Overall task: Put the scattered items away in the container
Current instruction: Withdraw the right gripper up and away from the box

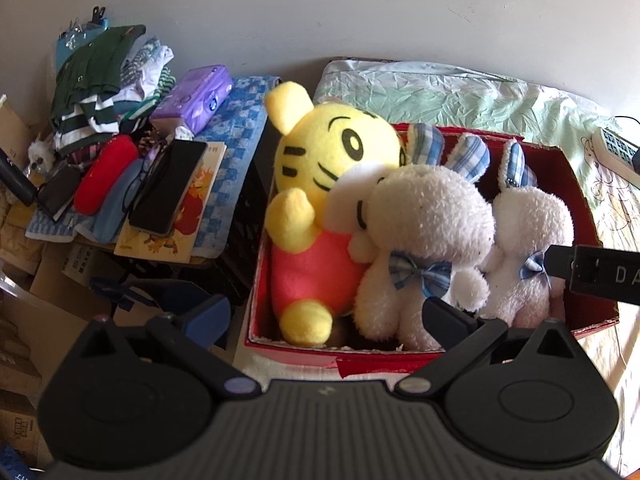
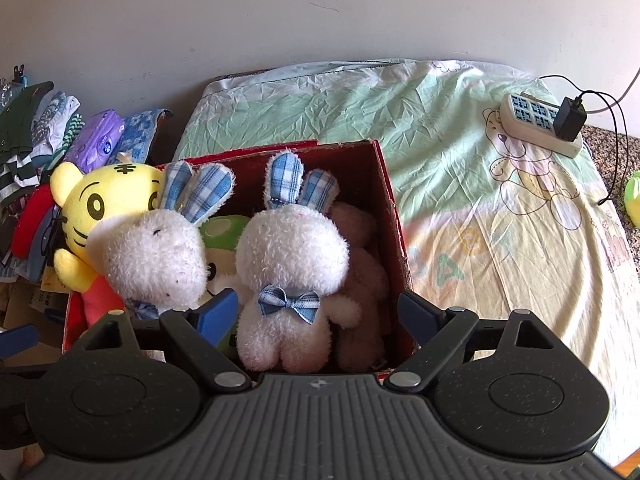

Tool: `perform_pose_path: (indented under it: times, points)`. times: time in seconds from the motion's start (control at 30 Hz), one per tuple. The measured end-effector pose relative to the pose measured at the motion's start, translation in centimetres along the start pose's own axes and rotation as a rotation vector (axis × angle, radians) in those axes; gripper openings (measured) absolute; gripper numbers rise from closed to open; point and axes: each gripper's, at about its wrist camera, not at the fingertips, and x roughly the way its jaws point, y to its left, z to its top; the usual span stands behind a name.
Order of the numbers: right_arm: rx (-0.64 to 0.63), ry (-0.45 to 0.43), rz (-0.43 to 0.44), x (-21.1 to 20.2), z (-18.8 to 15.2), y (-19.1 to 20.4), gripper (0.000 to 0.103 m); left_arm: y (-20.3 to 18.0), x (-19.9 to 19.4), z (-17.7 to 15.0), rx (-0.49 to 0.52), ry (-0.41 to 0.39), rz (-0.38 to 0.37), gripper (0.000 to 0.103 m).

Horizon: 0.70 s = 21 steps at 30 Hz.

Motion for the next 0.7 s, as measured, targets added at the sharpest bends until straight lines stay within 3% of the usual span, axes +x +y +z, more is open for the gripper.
perform_pose_path:
  times: [0.43, 0.7]
  points:
    - [-0.029, -0.016, -0.006, 0.4, -0.2, -0.1, 0.089, -0.8, 0.7, 0.0, 0.019, -0.01, -0.001, 0.102]
    - [0.011, -0.045, 0.036, -0.8, 0.3, -3.1, 0.089, -3.1, -1.4, -0.1, 0.007, -0.055, 0.002, 0.102]
